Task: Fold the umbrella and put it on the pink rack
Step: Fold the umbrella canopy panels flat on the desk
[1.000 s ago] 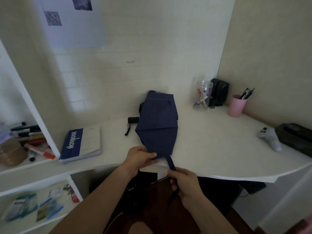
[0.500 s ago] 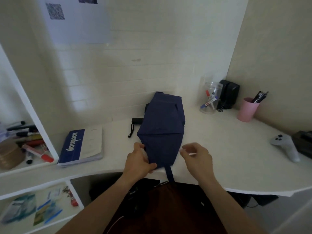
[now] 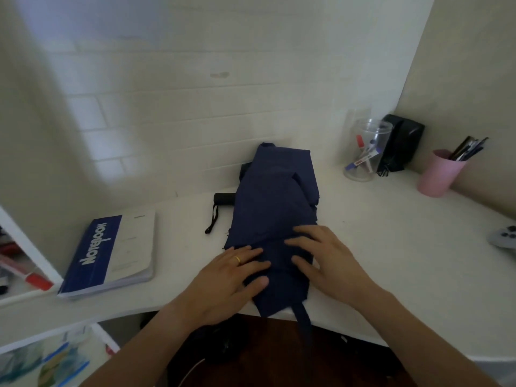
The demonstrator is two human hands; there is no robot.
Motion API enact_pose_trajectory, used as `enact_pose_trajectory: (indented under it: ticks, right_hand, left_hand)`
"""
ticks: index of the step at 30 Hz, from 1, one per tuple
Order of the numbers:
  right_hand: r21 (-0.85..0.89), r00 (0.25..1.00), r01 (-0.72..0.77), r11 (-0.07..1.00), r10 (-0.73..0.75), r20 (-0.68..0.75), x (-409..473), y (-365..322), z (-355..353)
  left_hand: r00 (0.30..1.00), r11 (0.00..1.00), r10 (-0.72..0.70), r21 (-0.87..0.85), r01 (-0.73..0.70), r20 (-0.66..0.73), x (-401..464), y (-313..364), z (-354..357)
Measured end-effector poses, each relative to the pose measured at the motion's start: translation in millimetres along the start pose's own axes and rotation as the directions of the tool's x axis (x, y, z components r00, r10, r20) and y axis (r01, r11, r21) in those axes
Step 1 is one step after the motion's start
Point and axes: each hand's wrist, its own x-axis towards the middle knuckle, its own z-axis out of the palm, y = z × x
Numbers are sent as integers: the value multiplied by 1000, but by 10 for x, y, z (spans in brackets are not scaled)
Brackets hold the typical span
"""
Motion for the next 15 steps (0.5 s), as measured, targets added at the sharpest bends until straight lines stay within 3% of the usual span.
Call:
enact_pose_trajectory:
  ticks: [3, 5, 7, 9, 10, 12, 13, 15]
  right_hand:
    - [-58, 988, 8, 998, 1, 155, -92, 11, 8]
    - [-38, 984, -19, 999, 25, 174, -107, 29, -47]
    - [122, 991, -129, 984, 124, 49, 35, 23, -133]
    - [331, 933, -256, 908, 323, -162, 284, 45, -237]
    - [409, 895, -298, 863, 401, -194, 405, 45, -279]
    - [558, 875, -346, 754, 475, -99, 590, 66, -288]
    - [628, 876, -357, 692, 482, -33, 648, 76, -264]
    - [694, 873, -367, 619, 487, 28, 700, 106, -219]
  left_hand:
    - [995, 990, -75, -128, 66, -68, 7, 39, -4]
    - [983, 977, -126, -191, 99, -135, 16, 57, 40]
    - [966, 986, -131, -128, 104, -223, 69, 69, 97]
    - [957, 992, -124, -69, 109, -261, 162, 87, 70]
    - [958, 990, -141, -63, 129, -251, 217, 100, 26]
    - [943, 971, -231, -125, 206, -240, 318, 118, -72]
    - [908, 951, -297, -181, 252, -294, 374, 112, -126]
    - [735, 886, -456, -336, 320, -502, 522, 81, -268]
